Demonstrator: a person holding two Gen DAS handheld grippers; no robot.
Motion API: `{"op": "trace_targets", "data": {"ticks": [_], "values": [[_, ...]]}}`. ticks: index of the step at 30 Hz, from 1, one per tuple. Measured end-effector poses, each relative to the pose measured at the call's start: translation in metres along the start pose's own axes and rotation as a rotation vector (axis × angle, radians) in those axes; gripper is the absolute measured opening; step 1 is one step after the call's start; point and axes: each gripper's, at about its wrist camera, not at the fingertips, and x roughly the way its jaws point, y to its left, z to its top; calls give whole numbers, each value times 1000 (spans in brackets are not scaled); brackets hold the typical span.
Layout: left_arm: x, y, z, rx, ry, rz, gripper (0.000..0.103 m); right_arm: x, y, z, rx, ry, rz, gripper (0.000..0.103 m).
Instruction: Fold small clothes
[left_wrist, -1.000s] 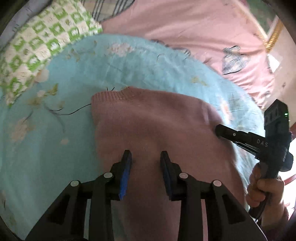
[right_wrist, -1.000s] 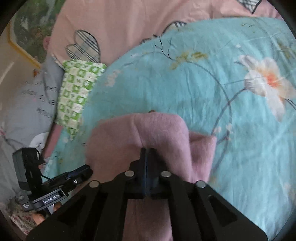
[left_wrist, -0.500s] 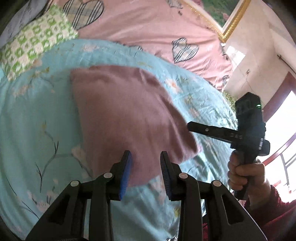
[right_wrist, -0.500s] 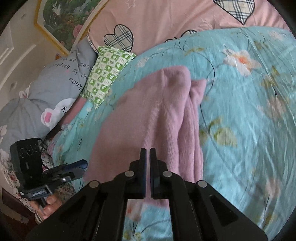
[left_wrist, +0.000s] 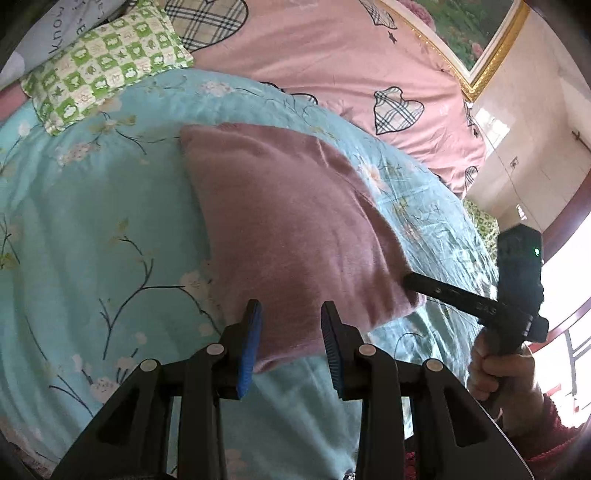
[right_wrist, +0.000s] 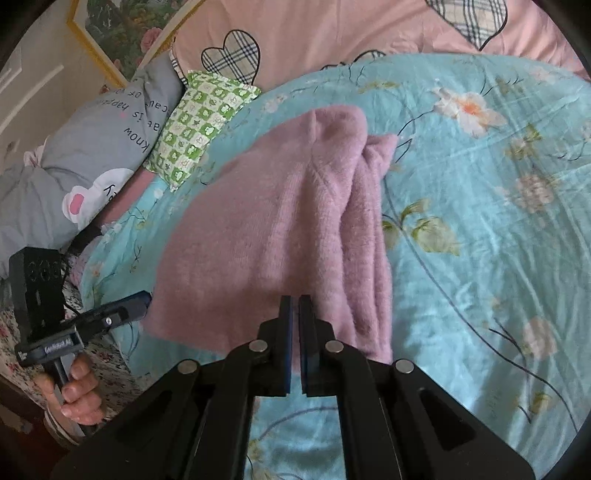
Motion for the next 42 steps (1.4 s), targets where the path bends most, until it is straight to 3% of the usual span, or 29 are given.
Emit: {"op": "trace_targets", "data": {"ticks": [8,9,12,13,18,21,27,32,38,39,42], "values": [[-2,3,2,6,0,13,34,-9,-3,-7,1,-19,-35,10],[0,4,3,5,3,20,34,-10,-1,-7,-8,-24,-38,14],[6,8,4,-6,13,33,34,-15,0,-7,-23,-45,-71,49],[7,8,4,-9,12,36,34,-17,0,-7,-24,-58,-82,51],[17,13,4,-20,22,64,36,-4,-5,-5,-10,-32,-69,48],[26,21,2,-59,58,77,36,10,-8,-8,1,19,-53,11],[37,12,-2,-7,91,128,38,-25,-17,3,-15,-53,-48,9],[53,26,-11,-56,119,125,39,6,-43,-7,8,18,-125,7],[49,25,-15,-23,113,144,40,9,-39,-12,-32,14,-150,8],[43,23,-15,-21,109,154,40,7,-39,-11,-27,13,-144,11],[19,14,-11,26,72,154,38,-10,-40,-8,13,-10,-123,36]]}}
